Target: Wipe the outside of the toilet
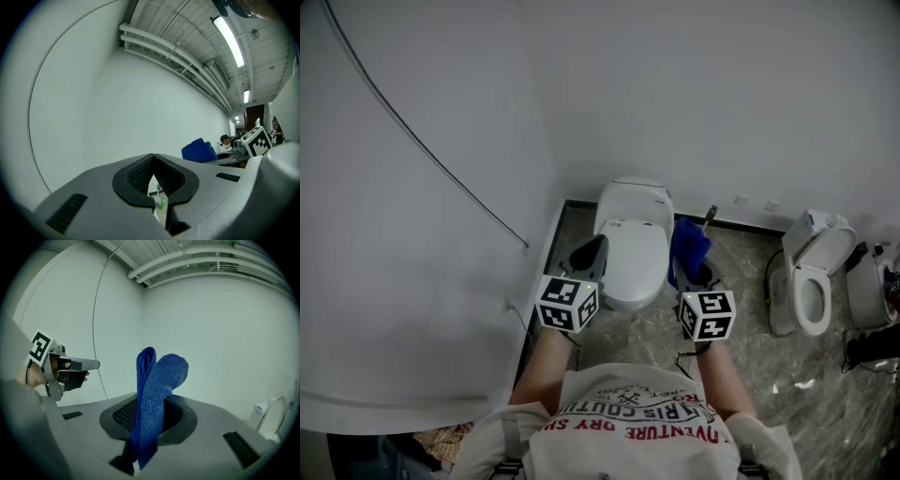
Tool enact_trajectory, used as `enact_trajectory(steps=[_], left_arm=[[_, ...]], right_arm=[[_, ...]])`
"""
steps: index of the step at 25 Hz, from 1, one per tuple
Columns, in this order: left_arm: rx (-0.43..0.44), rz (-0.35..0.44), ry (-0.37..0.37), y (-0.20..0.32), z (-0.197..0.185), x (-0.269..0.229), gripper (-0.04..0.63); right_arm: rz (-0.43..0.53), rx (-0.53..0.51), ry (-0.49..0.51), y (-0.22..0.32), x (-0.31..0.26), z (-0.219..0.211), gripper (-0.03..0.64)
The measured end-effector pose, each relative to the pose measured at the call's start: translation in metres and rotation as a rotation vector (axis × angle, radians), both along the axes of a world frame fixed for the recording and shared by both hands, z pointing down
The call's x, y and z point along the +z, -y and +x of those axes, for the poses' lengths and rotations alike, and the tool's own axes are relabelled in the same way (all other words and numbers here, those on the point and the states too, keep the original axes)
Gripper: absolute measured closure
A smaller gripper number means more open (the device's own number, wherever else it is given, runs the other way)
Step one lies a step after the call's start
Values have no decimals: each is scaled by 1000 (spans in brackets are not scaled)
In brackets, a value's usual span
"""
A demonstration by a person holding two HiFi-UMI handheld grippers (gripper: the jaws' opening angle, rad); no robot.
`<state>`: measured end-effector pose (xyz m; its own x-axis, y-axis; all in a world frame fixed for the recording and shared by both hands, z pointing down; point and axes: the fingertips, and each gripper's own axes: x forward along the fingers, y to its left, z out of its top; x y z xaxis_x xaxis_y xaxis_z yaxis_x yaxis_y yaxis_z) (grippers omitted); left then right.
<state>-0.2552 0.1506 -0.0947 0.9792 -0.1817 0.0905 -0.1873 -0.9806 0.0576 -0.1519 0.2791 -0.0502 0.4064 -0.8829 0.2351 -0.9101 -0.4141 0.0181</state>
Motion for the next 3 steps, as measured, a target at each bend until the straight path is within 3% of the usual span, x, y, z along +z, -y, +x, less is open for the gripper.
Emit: enact_trajectory(steps=[3], left_arm=[[-1,7,8,0,5,1,589]], right_arm=[[3,-4,6,2,0,5,540]])
